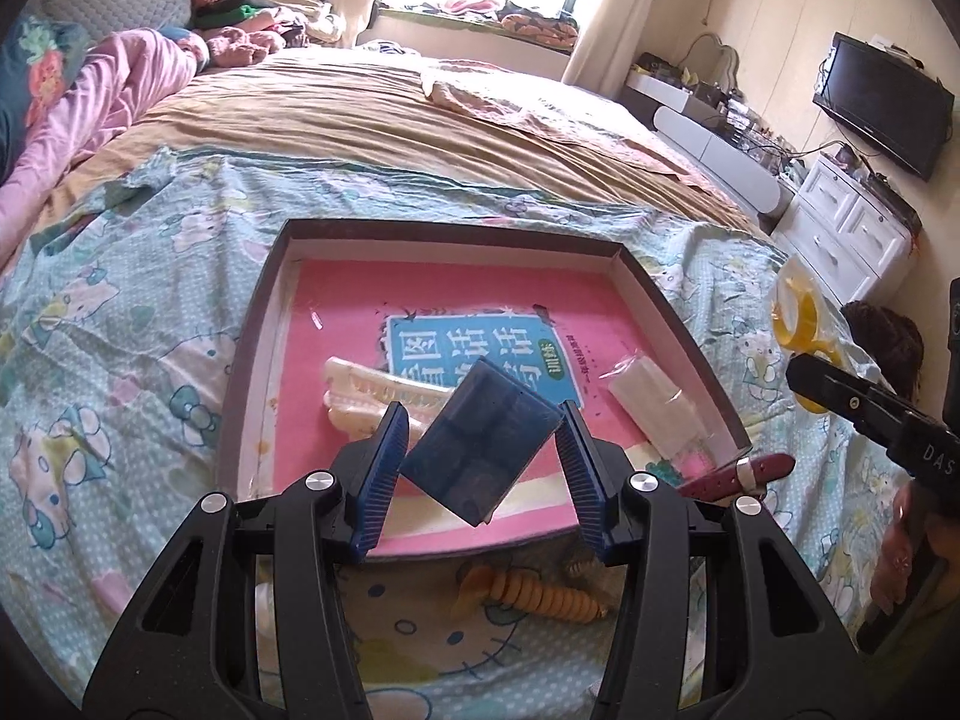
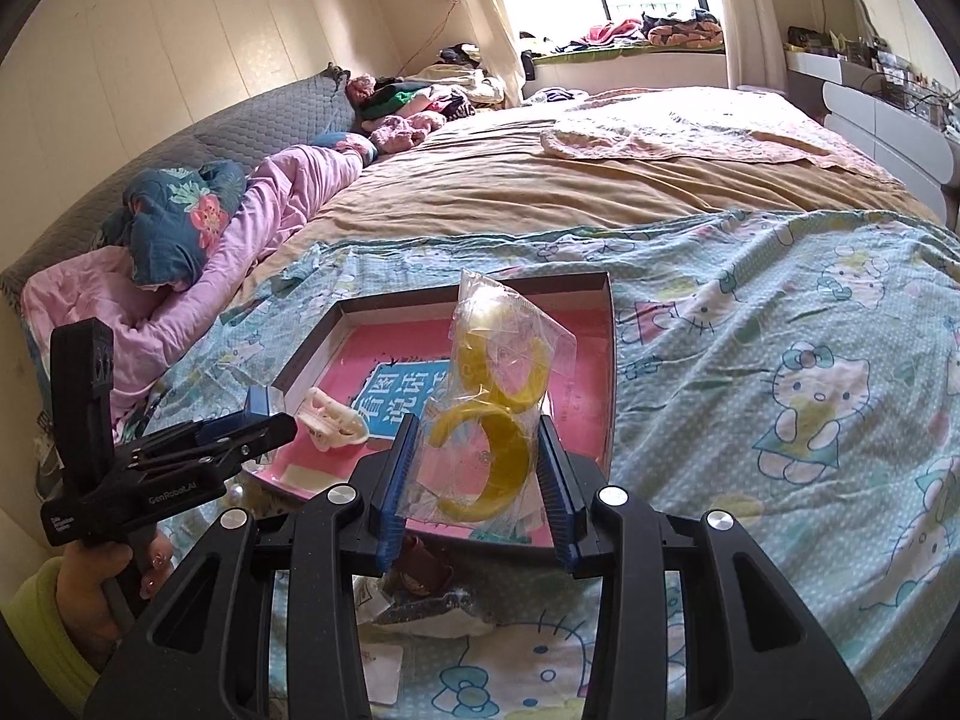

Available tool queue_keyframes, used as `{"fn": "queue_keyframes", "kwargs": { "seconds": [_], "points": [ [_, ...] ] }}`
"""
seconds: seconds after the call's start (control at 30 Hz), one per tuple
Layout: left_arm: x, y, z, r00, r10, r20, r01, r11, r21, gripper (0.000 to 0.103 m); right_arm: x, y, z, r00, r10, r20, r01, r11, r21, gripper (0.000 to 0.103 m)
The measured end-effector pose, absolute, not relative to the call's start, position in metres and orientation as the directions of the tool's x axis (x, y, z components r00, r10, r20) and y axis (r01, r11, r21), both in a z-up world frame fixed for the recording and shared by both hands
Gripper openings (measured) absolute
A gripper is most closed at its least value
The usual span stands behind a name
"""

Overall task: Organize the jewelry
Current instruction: 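Place the blue box in the tray with left tool while right tool drops the bracelet bag there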

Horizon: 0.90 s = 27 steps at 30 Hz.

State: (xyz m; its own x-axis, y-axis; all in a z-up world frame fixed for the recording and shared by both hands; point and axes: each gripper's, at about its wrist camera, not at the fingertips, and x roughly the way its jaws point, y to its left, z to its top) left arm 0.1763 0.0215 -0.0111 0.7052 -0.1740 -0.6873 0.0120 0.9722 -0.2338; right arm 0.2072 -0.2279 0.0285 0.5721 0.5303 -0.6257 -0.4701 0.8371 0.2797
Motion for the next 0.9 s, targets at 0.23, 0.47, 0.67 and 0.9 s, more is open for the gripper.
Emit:
{"fn": "queue_keyframes", "kwargs": {
  "seconds": [0.23, 0.47, 0.67, 0.9],
  "points": [
    [0.194, 0.007, -0.013, 0.683, -0.227, -0.694, 0.062, 0.965, -0.255, 0.043, 0.221, -0.229, 0.027, 0.568, 0.526, -0.633, -0.467, 0.839, 0.278, 0.037],
    [0.2, -0.004, -0.029, 0.64, -0.276, -0.717, 0.117, 0.957, -0.264, 0.043, 0.24, -0.228, 0.017, 0.531, 0.531, -0.66, -0.459, 0.835, 0.302, 0.037],
    [0.204, -0.001, -0.041, 0.613, -0.282, -0.738, 0.119, 0.956, -0.267, 0.043, 0.256, -0.217, 0.003, 0.487, 0.528, -0.696, -0.463, 0.832, 0.307, 0.037],
    [0.21, 0.005, -0.052, 0.594, -0.26, -0.762, 0.099, 0.963, -0.251, 0.043, 0.266, -0.2, -0.012, 0.441, 0.525, -0.728, -0.48, 0.823, 0.304, 0.037]
  ]
}}
